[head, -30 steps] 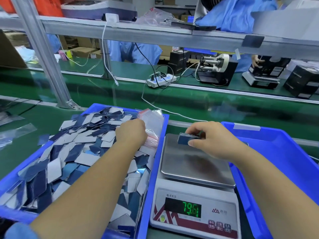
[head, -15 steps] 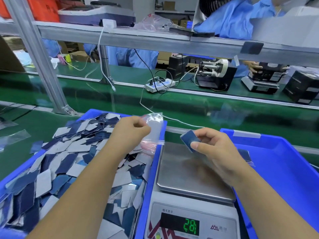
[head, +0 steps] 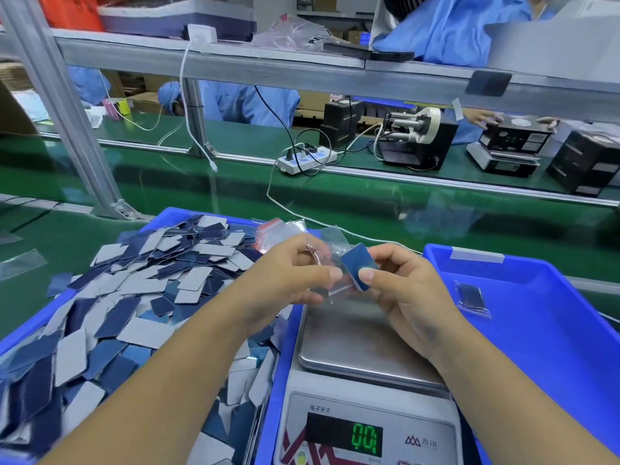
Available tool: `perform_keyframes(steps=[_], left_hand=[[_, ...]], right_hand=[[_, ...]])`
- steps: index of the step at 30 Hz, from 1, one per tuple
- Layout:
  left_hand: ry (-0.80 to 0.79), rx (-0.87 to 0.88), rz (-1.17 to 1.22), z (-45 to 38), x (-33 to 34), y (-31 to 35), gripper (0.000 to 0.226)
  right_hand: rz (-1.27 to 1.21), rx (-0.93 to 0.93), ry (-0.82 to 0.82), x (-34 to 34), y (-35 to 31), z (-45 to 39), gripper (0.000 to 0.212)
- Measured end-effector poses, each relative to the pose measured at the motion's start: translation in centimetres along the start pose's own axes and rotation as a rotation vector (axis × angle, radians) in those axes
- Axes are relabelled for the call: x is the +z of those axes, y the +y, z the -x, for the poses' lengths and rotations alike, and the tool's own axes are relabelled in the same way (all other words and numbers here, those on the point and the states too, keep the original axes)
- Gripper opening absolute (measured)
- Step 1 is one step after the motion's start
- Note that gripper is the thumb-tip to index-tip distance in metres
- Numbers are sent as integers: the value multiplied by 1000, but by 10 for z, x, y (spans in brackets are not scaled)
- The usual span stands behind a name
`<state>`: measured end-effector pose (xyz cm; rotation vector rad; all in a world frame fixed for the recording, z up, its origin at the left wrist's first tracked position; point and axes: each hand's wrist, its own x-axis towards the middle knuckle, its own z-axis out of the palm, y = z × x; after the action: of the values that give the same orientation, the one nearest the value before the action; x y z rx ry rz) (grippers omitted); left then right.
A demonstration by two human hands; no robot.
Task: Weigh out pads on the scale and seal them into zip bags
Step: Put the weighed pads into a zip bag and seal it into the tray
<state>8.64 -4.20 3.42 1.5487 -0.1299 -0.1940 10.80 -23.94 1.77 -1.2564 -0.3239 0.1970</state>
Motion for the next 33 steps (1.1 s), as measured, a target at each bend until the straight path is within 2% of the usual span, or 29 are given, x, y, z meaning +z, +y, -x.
perform_keyframes(steps=[2,6,10,13,16,21,23,27,33], left_hand=[[-51,-33,-120,1,1,-2,34],[21,2,-212,-2,5,-8,12],[7,-34,-297,-4,-2,-8,25],[5,-79,-410,-4,-4,-10,20],[32,-112,-343,-4,-5,-8,20],[121,-64,-81,-7,-10,-7,55],[158,-50,-14,-9,-13,-8,49],[103,-69,-10,-8,-12,-8,8],[52,-92,-144,-8,-11,-10,14]], right_hand=[[38,-33,-4,0,-1,1,19],[124,-89,-21,1,-2,3,21],[280,-146,-48,4,-4,6,22],[323,-165,-48,5,-7,7,24],[314,-163,4,2,-10,6,21],[320,-172,57,-4,-13,6,20],[338,-162,55,-4,-12,6,20],[351,-151,53,-3,-11,5,20],[359,-142,34,-5,-10,4,20]])
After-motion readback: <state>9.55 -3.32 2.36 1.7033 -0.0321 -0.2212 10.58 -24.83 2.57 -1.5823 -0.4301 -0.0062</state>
